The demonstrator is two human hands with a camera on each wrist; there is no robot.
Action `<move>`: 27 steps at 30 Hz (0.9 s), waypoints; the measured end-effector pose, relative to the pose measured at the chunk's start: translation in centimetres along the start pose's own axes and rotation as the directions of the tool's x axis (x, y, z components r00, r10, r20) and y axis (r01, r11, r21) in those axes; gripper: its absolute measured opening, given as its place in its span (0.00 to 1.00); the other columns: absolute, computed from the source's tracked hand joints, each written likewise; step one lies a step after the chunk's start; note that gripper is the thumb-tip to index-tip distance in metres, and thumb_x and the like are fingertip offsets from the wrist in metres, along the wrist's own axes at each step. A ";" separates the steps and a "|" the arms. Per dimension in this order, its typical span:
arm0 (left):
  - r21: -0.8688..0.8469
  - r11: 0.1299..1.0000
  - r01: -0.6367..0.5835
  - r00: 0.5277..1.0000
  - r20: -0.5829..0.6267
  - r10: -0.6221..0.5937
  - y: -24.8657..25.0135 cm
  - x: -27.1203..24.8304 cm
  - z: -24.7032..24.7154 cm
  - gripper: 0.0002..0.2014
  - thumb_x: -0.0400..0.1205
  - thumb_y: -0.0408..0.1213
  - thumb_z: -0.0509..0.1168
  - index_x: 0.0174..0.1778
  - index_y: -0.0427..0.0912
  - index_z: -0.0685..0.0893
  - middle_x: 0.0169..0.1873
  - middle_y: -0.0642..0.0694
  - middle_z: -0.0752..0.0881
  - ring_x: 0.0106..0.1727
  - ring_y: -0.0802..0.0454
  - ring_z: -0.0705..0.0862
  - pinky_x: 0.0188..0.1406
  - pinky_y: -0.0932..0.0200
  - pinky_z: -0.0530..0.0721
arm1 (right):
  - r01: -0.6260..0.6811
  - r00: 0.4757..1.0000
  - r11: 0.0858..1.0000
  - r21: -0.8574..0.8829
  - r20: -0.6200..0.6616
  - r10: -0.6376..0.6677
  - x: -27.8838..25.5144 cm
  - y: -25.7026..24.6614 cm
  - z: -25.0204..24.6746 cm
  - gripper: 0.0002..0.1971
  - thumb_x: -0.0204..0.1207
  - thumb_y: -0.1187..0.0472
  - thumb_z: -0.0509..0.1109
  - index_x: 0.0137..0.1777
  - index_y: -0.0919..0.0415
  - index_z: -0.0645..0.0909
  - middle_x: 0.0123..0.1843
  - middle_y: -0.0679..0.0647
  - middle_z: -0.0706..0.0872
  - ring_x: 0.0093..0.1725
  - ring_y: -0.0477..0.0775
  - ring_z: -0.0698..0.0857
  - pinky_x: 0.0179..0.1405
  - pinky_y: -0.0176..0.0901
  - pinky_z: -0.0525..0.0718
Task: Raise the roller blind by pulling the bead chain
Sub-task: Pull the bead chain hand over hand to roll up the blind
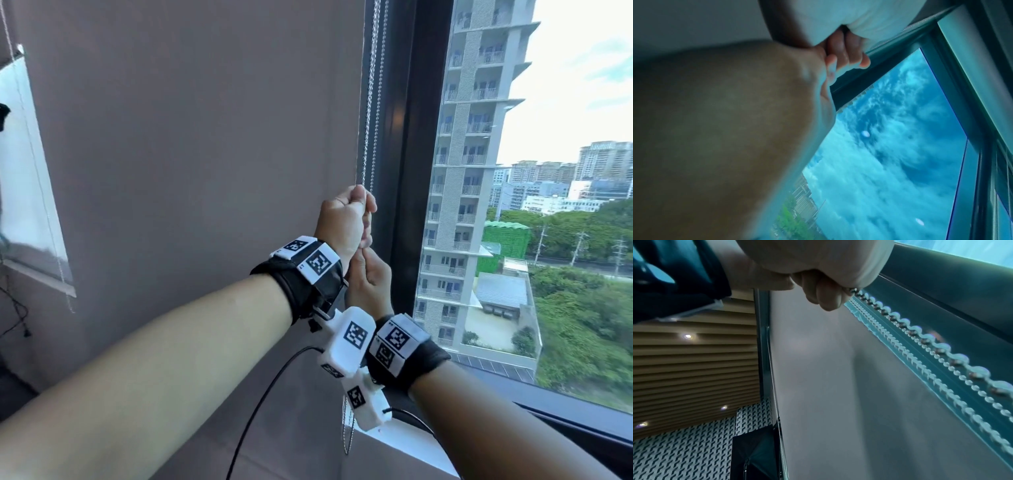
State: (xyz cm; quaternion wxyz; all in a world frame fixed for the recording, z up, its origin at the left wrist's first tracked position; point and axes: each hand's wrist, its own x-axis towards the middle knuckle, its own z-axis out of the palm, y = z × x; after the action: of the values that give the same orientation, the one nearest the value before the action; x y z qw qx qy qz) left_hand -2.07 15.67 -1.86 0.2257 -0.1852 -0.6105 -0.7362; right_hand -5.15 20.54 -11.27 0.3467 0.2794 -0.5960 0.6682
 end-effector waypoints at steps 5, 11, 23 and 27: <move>-0.025 0.999 0.022 0.999 -0.022 -0.023 -1.5 -0.6 -0.9 0.20 0.88 0.34 0.49 0.28 0.42 0.70 0.12 0.54 0.63 0.15 0.56 0.57 0.16 0.65 0.55 | -0.001 0.997 0.999 -0.033 0.078 0.004 -1.3 0.9 -0.4 0.20 0.83 0.61 0.60 0.27 0.51 0.64 0.22 0.40 0.69 0.22 0.40 0.65 0.21 0.32 0.63; 0.030 0.999 0.024 0.997 -0.070 -0.022 -3.6 -1.4 -3.0 0.21 0.87 0.34 0.50 0.26 0.43 0.69 0.16 0.50 0.61 0.13 0.58 0.56 0.17 0.68 0.54 | -0.070 0.960 0.994 -0.087 0.264 0.091 -2.0 2.5 -1.6 0.13 0.72 0.64 0.60 0.27 0.55 0.73 0.25 0.50 0.74 0.27 0.48 0.70 0.27 0.42 0.69; 0.047 0.977 0.209 0.976 -0.076 -0.205 -8.1 -5.3 -4.4 0.18 0.81 0.23 0.46 0.27 0.42 0.68 0.19 0.48 0.60 0.14 0.59 0.55 0.22 0.65 0.46 | -0.221 0.961 0.958 0.185 0.210 0.181 5.8 -3.6 0.4 0.13 0.81 0.59 0.58 0.44 0.65 0.82 0.32 0.60 0.81 0.31 0.56 0.79 0.30 0.45 0.78; 0.024 0.989 0.145 0.988 -0.053 -0.144 -8.3 -5.2 -4.2 0.20 0.84 0.23 0.48 0.25 0.40 0.67 0.22 0.47 0.62 0.15 0.59 0.57 0.22 0.59 0.48 | -0.361 0.917 0.894 0.264 0.277 0.289 6.5 -5.1 1.9 0.21 0.89 0.52 0.52 0.39 0.61 0.76 0.21 0.52 0.68 0.18 0.49 0.63 0.19 0.35 0.64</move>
State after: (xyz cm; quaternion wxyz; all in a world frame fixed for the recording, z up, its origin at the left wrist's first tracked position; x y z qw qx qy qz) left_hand -2.34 13.35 -12.25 0.1898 -0.1182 -0.6264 -0.7467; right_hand -5.03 19.74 -2.84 0.1098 0.3015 -0.5582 0.7651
